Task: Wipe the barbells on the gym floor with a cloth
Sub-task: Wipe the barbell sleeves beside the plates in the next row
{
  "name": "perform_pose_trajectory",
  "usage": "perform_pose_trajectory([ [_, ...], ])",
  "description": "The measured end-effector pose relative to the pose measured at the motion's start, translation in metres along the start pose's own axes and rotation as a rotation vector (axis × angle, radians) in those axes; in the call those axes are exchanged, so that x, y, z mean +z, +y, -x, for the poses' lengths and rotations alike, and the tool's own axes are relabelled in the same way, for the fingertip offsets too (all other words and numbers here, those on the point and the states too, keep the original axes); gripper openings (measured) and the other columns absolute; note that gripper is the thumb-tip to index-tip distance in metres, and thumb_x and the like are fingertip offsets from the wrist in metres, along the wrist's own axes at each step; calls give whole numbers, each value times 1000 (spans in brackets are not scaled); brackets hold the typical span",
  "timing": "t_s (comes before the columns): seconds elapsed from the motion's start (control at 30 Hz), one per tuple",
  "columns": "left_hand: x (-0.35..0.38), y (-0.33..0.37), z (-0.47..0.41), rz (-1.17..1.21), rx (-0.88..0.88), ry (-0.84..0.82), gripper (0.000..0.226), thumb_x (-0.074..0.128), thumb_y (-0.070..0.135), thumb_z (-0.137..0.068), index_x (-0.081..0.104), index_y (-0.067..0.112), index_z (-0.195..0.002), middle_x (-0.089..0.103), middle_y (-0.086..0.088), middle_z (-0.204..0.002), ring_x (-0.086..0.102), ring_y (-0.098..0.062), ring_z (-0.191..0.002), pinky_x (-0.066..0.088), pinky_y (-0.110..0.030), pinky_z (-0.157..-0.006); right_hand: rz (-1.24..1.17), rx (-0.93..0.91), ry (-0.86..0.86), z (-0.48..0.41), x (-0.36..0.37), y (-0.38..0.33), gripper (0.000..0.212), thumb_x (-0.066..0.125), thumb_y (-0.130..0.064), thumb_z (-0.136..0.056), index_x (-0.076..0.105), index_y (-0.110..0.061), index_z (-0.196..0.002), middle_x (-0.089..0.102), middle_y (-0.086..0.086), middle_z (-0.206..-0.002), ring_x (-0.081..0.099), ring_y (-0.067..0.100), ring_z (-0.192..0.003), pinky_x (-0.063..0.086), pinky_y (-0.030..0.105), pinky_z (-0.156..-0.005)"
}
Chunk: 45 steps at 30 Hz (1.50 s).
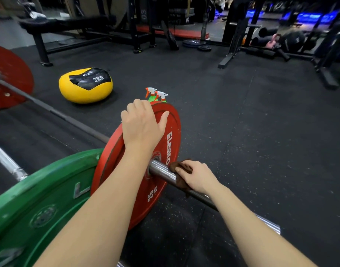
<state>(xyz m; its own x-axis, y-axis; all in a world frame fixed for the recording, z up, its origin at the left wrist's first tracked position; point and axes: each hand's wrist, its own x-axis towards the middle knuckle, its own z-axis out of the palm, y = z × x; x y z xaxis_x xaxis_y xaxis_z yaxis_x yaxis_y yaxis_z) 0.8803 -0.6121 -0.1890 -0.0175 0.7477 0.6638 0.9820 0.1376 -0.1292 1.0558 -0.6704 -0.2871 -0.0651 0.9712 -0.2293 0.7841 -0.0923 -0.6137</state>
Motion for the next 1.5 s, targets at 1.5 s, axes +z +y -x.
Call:
perform_pose_trajectory([
  [1.5,4,7,35,72,55,-100,79,43,45,-102,14,-5,-156,30,-35,-151,31,-51,-140,16,-58,-119,-1,332,168,101,-48,95,33,43,-51,-101,66,-30,-91,69,-7,-88,62,19,-87,54,40,-85],
])
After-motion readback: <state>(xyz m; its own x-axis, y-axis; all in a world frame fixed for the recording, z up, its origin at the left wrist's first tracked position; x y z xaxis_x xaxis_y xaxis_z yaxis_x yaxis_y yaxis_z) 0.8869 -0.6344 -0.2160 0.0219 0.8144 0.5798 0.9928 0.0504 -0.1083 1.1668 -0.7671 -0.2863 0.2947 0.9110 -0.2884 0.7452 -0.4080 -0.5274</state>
